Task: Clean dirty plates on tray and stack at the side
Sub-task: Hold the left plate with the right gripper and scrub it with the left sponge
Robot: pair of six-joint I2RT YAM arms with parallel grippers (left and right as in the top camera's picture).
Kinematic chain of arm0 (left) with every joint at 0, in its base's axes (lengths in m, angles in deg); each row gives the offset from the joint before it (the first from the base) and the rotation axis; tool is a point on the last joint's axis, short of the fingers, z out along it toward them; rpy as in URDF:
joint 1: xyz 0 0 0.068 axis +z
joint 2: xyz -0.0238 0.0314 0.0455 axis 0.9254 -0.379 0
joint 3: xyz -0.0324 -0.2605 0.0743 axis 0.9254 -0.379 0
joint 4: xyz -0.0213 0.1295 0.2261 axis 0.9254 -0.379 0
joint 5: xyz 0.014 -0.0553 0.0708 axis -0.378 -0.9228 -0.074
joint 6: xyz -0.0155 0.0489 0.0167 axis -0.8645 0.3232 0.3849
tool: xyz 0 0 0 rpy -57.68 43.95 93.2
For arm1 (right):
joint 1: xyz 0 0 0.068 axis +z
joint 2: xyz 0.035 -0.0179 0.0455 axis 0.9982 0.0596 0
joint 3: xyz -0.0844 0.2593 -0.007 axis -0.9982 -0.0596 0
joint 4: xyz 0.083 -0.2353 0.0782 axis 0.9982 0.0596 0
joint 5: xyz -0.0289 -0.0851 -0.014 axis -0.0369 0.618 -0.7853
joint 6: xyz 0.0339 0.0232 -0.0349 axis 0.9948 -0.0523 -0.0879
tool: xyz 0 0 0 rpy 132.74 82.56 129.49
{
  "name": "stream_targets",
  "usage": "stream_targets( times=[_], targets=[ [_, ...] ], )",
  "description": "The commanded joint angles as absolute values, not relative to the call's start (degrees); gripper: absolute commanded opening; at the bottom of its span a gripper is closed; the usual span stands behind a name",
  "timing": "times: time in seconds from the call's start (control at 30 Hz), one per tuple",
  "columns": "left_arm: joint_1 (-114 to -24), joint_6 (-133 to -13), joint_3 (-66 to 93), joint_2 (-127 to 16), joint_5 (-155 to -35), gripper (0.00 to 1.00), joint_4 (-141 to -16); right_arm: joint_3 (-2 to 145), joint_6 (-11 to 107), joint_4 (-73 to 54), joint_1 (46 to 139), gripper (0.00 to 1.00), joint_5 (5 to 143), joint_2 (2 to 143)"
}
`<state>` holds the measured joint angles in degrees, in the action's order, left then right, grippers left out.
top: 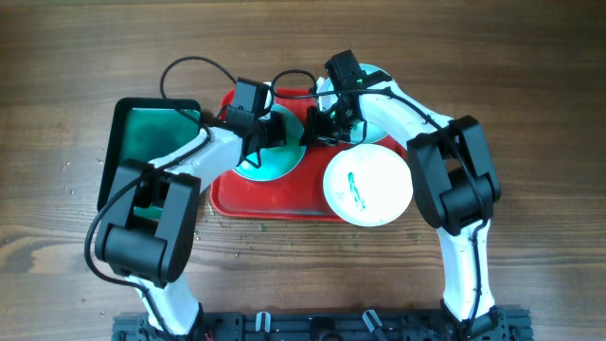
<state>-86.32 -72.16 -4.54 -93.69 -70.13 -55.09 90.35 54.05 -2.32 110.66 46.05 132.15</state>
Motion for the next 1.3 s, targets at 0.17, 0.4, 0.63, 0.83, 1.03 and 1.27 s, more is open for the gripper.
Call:
stream_targets(
  times=[0.17, 0.4, 0.63, 0.83, 1.03, 1.27],
  targets=[
    [-84.02, -73.04, -5.11, -95.09, -73.19, 0.04, -79.43, 90.48, 53.55, -2.34, 110.94, 0.04, 44.65, 133.88],
    [-84.00, -53.87, -5.08, -95.09, -112.07, 0.04, -76.94, 90.48, 53.57, -2.23, 110.94, 0.04, 44.63, 133.88],
    [-83.96, -80.86, -5.08, -95.09, -68.01, 0.04, -56.00, 90.48, 53.50, -1.84, 110.94, 0.04, 44.65, 133.88],
    [-82.93, -82.74, 1.91, -92.68, -55.46, 0.04, -65.66, 90.48, 53.50, -1.77, 110.94, 0.05, 44.91, 133.88],
    [-76.94, -82.15, 18.65, -86.41, -64.31, 0.04, -94.80, 90.54, 55.12, 0.74, 111.66, 0.04, 50.51, 131.72],
    [-73.44, -82.61, 18.85, -84.16, -65.36, 0.04, -97.95, 90.54, 54.95, 11.71, 117.11, 0.04, 87.10, 111.10]
  ],
)
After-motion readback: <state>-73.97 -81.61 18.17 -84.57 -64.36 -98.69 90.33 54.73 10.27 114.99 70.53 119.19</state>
